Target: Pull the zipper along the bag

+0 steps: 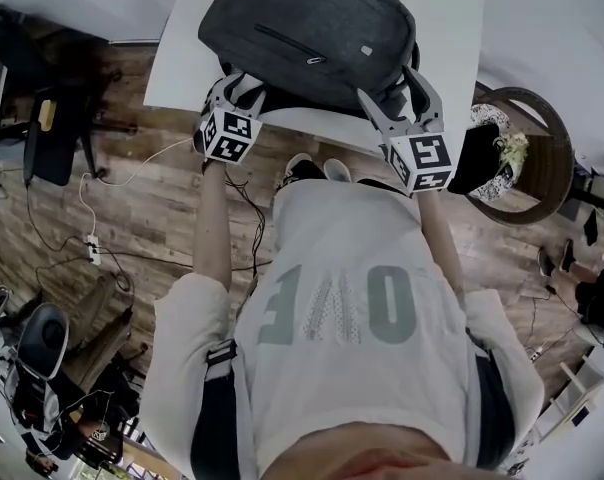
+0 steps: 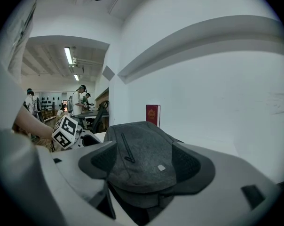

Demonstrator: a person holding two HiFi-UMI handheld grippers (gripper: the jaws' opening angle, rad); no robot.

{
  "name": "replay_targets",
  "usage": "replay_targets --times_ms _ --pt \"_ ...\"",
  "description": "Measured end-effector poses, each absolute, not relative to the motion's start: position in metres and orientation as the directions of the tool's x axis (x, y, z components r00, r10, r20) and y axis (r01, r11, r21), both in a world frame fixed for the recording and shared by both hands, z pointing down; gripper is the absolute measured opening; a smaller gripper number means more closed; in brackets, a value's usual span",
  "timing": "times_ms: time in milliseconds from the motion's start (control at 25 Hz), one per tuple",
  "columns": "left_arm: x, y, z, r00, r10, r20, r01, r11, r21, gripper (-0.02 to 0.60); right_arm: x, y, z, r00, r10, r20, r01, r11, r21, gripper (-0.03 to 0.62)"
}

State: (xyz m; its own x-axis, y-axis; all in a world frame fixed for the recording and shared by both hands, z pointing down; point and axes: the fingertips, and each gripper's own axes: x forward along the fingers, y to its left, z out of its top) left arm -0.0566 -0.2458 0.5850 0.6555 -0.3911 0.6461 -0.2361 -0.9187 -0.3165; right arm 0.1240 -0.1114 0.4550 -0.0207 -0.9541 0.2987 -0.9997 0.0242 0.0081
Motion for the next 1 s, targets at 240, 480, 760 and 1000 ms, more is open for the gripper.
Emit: replay_targets --times_ms 240,480,760,1000 --pt "-0.048 -0.236 0.595 0.666 -0.338 0.666 -0.135 -0.932 -0.337 0.156 0.127 -0.112 0.458 -0.012 -0.953 0.302 -1.000 0.016 0.011 0.371" --pt "-0.043 -0.223 0.601 0.626 -0.185 0.758 0.160 -0.920 -0.357 0.118 0.122 -0.113 0.459 -0.027 -0.951 0.308 -0.999 0.033 0.016 0.370" --pt "-0.033 -0.231 0.606 0.626 -0.097 0.774 0.191 -0.943 -0.273 0.066 0.117 -0.124 0.460 -0.050 -0.952 0.301 -0.999 0.052 0.000 0.370" --pt "-0.045 -0.225 0.596 0.593 -0.237 0.769 0.109 -0.923 -0.369 0.028 0.091 -0.134 0.457 -0.121 -0.950 0.289 -0.992 0.122 -0.016 0.370"
